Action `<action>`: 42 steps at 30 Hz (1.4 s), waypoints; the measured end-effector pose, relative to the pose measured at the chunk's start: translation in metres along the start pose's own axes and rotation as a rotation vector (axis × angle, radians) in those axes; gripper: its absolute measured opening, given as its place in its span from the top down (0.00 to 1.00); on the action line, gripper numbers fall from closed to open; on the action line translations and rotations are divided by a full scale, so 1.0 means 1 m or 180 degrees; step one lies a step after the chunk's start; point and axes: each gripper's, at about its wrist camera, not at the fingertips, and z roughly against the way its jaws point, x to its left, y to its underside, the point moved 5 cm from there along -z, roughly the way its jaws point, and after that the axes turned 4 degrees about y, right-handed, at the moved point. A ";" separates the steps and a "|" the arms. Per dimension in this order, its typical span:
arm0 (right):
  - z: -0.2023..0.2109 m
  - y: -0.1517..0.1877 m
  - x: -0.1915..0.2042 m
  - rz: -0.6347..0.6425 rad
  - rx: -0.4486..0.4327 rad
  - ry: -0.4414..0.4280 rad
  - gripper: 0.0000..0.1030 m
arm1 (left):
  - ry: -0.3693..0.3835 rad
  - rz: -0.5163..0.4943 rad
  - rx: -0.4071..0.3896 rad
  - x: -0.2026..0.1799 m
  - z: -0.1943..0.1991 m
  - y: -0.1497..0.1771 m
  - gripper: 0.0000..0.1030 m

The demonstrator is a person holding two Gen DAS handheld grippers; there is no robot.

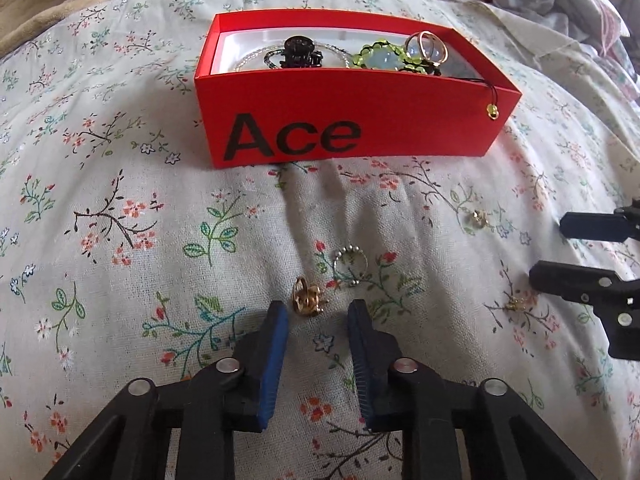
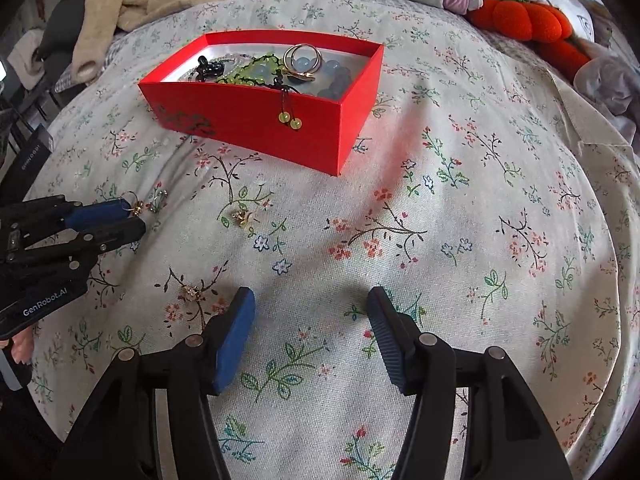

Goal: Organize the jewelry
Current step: 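Grasp the small gold earring with the left tool while the right tool grasps a gold ring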

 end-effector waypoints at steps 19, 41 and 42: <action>-0.008 -0.017 0.020 0.0014 -0.0116 -0.0079 0.40 | -0.0075 0.0145 -0.0001 0.009 0.020 0.000 1.00; -0.009 -0.038 0.051 0.0174 -0.0264 -0.0265 0.90 | 0.0044 0.0147 0.0196 0.008 0.011 0.005 0.77; -0.007 -0.038 0.051 0.0172 -0.0277 -0.0276 0.90 | 0.0039 0.0150 0.0205 0.008 0.008 0.005 0.77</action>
